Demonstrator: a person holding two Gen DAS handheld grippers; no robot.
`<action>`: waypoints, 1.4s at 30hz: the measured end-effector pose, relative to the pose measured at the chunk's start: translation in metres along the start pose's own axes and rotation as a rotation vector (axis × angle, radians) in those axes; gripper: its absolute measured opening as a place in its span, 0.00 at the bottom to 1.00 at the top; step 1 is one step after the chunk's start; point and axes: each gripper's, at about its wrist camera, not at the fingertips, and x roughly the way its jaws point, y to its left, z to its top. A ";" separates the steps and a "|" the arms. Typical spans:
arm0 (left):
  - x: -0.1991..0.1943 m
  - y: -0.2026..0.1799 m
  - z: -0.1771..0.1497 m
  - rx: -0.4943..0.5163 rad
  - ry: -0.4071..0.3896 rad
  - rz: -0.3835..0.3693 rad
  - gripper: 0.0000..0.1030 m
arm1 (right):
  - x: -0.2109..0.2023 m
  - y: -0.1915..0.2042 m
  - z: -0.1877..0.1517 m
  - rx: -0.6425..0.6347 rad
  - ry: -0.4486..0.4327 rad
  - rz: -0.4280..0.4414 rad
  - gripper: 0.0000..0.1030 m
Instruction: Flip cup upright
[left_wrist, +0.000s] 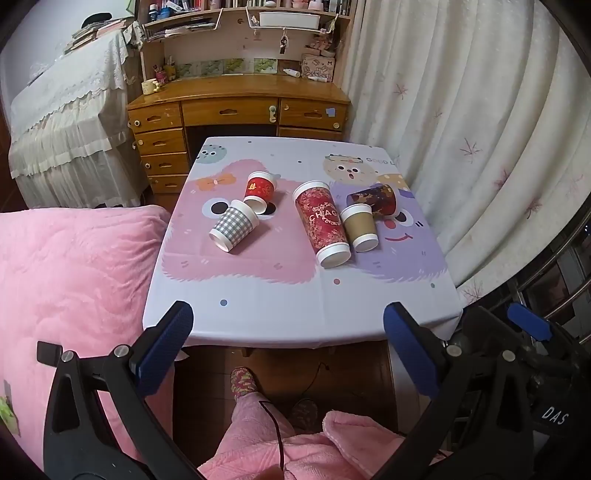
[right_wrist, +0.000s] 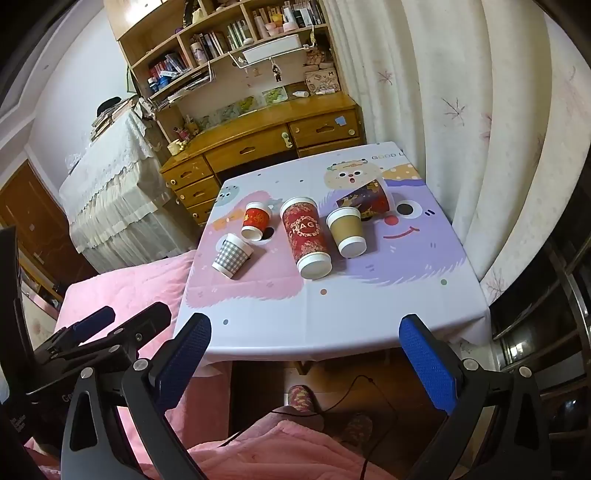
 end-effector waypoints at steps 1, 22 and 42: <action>0.000 0.000 0.000 -0.001 0.001 0.000 0.99 | 0.000 0.000 0.000 -0.003 0.001 -0.005 1.00; 0.001 0.000 0.000 -0.004 0.010 -0.002 0.97 | 0.001 -0.002 0.004 -0.007 0.014 -0.014 1.00; 0.003 -0.006 -0.008 -0.012 0.016 0.004 0.94 | -0.001 -0.005 0.000 -0.017 0.030 -0.008 1.00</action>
